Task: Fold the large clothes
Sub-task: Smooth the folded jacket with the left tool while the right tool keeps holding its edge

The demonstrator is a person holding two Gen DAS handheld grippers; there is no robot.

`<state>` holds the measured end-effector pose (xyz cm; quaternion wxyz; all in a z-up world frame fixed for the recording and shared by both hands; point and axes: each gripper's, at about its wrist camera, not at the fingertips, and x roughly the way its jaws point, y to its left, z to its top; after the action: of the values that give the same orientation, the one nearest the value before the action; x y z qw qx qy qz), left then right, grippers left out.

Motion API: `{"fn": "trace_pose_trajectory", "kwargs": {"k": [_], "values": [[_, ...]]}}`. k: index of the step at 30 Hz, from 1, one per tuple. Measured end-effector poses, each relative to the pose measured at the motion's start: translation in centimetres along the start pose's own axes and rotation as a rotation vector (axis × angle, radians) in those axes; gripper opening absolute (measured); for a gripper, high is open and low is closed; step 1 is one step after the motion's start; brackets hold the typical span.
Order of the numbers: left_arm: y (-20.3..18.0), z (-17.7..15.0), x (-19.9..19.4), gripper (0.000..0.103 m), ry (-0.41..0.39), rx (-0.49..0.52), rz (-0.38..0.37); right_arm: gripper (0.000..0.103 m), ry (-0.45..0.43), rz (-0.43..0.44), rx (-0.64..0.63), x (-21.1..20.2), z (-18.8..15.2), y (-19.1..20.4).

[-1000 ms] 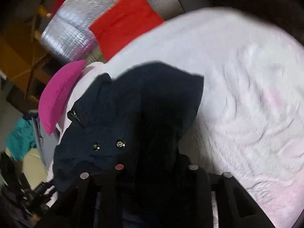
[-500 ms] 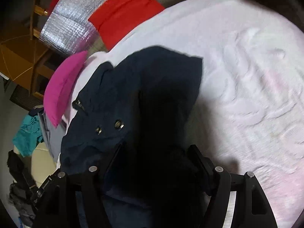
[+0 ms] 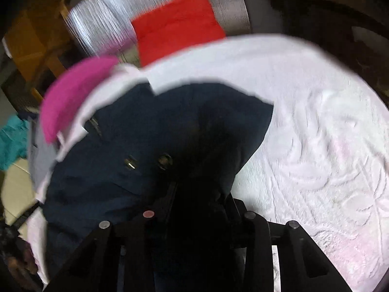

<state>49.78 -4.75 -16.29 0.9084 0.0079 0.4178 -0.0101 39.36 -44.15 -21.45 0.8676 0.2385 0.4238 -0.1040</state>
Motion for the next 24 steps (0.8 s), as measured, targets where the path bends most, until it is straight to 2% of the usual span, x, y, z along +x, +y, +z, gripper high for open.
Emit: {"fn": "trace_pose_trajectory", "kwargs": {"k": [6, 11, 14, 18, 24], "values": [[0.2, 0.1, 0.2, 0.069, -0.001, 0.001, 0.019, 0.043, 0.024, 0.101, 0.122, -1.1, 1.2, -1.9], [-0.1, 0.4, 0.5, 0.07, -0.009, 0.013, 0.041, 0.066, -0.032, 0.154, 0.239, -1.8, 2.6, -4.4], [-0.3, 0.6, 1.2, 0.073, 0.004, 0.007, 0.032, 0.067, -0.028, 0.201, 0.324, -1.0, 3.0, -6.0], [-0.2, 1.1, 2.3, 0.076, 0.037, -0.028, -0.013, 0.067, -0.023, 0.268, 0.4, 0.1, 3.7, -7.4], [0.9, 1.2, 4.6, 0.077, 0.109, -0.165, -0.169, 0.067, 0.013, 0.352, 0.438, 2.5, 4.1, -7.5]]}}
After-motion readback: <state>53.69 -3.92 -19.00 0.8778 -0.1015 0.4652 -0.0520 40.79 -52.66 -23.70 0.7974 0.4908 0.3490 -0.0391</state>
